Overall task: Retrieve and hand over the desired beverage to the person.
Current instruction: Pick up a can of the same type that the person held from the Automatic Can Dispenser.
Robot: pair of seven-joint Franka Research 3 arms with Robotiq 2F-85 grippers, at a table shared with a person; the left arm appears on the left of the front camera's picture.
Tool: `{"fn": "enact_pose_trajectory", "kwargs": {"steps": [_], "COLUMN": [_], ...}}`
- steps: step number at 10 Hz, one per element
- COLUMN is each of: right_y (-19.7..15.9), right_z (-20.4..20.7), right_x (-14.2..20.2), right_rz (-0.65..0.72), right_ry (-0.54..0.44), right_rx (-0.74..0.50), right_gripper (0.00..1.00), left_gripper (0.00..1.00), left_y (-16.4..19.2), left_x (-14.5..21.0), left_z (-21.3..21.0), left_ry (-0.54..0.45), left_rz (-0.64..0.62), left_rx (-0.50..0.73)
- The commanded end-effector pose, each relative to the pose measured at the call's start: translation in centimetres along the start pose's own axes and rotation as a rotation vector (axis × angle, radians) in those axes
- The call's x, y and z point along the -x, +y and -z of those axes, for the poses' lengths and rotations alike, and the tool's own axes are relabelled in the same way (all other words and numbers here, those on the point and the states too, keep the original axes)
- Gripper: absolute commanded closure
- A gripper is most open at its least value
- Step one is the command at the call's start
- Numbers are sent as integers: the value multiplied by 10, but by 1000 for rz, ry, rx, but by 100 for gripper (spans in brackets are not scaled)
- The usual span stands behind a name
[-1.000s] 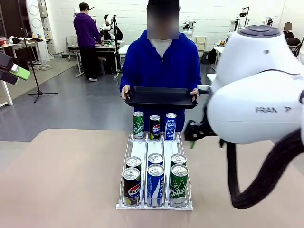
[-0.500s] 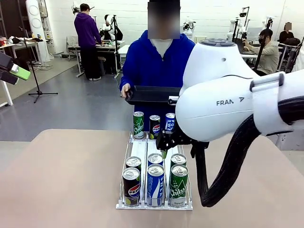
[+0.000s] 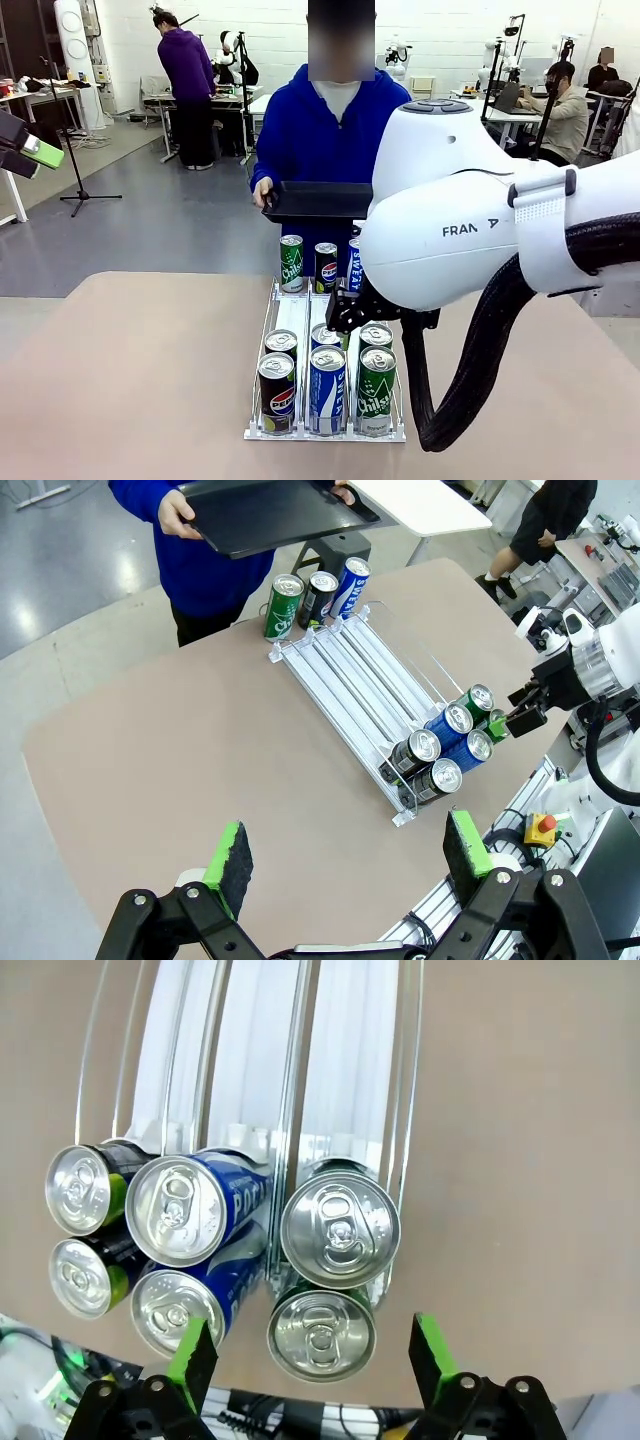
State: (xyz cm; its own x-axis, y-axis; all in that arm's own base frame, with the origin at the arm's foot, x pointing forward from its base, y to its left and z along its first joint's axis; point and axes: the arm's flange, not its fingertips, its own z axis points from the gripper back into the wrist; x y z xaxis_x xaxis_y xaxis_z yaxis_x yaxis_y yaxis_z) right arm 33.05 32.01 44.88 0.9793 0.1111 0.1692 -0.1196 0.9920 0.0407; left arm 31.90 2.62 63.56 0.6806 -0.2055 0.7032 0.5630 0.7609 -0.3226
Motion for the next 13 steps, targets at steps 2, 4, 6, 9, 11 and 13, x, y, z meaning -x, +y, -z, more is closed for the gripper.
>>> {"fn": "enact_pose_trajectory", "kwargs": {"steps": [2, 4, 6, 9, 11, 13], "right_y": [-2, -8, -13, -16, -16, -18], "right_z": [0, 3, 9, 14, 15, 19], "right_x": [2, 4, 8, 13, 12, 11], "right_rz": [45, 72, 96, 115, 124, 129], "right_ry": [-22, -14, 3, 40, 63, 87], "right_rx": [55, 56, 72, 66, 55, 35], "right_gripper": [0, 0, 0, 0, 0, 0], "left_gripper": [0, 0, 0, 0, 0, 0], "left_y": [1, 1, 1, 1, 1, 1], "left_x": [1, 1, 1, 1, 1, 1], "left_z": [-2, -2, -2, -2, -2, -2], "left_ry": [-5, -5, -5, -5, -5, -5], "left_rz": [8, 8, 8, 8, 8, 8], "left_rx": [15, 15, 15, 15, 15, 15]}}
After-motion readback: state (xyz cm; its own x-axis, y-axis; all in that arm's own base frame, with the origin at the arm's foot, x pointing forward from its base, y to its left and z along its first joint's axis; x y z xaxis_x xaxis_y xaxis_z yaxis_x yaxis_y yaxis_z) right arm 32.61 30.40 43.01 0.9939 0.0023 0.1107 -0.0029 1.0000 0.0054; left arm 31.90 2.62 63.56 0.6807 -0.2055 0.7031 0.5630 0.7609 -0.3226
